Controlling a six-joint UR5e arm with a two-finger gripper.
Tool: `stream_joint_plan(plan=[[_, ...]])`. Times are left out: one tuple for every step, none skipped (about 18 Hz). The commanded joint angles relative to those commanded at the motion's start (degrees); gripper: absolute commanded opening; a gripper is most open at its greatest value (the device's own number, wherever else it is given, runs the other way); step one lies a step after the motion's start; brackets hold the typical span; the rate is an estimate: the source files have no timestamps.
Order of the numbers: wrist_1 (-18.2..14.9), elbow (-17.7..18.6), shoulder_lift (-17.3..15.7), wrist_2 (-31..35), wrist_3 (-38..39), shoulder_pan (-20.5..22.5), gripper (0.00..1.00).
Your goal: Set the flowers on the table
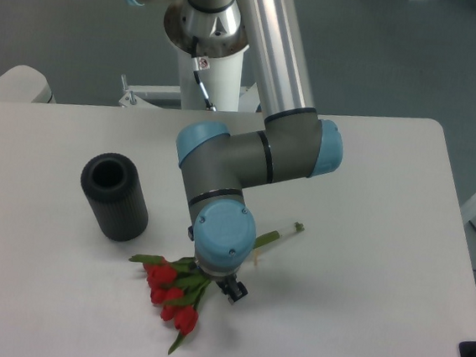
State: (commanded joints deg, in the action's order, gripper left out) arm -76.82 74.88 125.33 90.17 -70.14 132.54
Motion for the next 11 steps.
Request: stream_joint_plan(plan=[[0.00,-0.35,-0.26,-0.09,-0.09,0.79,1.00],[0.00,-0.88,-0.44,-0.09,-0.18,1.66,1.00],[0.00,-1.49,-0.53,-0.09,-0.18,2.28,1.00],[0.00,-2.71,-0.35,-0.26,-0.26,2.90,1.00],[-0.09,-3.86,-0.09,-0.26,-0.79,3.86,1.00],[-0.09,-4.56,-0.09,-0.26,-2.01,5.00,1.00],[-0.09,-4.75,-0.26,-0.26,-3.85,6.06,1.00],[-0.09,-5.01,-0.44,-0.26,-6.04,7.20,1.00],[-0.17,-5.27,-0.44,-0.09,-8.07,8.17,1.00],[-0.09,-5.45,-0.35,0.09,-9.91,9.13,1.00],[-0.09,-5.71,-0.27,0.18,-11.85,10.01,1.00]])
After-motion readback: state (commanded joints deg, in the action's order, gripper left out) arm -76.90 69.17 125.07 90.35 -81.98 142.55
